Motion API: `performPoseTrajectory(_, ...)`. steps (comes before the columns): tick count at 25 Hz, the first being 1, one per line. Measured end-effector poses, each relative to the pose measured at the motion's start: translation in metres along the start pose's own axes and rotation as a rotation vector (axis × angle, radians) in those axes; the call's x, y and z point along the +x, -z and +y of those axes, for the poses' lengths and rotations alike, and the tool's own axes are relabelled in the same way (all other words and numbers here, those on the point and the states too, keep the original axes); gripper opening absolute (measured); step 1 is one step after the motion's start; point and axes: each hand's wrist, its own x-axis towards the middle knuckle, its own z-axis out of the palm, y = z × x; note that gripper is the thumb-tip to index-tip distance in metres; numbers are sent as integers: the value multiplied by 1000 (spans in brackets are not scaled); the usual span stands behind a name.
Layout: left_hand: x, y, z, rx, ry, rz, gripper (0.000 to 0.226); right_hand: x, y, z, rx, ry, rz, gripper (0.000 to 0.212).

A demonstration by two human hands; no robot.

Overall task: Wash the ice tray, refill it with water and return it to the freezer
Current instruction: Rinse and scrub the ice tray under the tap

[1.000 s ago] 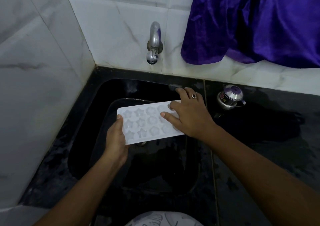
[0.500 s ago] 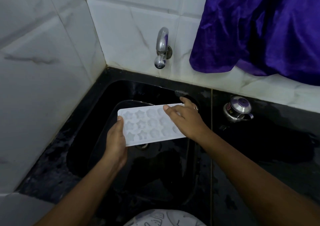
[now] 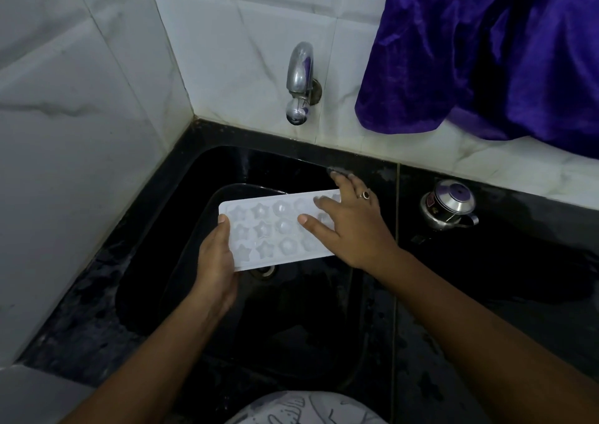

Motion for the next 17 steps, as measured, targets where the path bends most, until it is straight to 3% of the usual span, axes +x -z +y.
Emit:
performPoseTrajectory(4,3,6,-1,14,13,1,46,0,2,4,46,-28,-41,60)
performPoseTrajectory(9,5,3,0,1,22,-19,50,-4,-4,-12,-7,137,22,64)
performPoseTrajectory(17,5,5,1,-29,33,-37,49,2,-5,-25,3,74,-59,71)
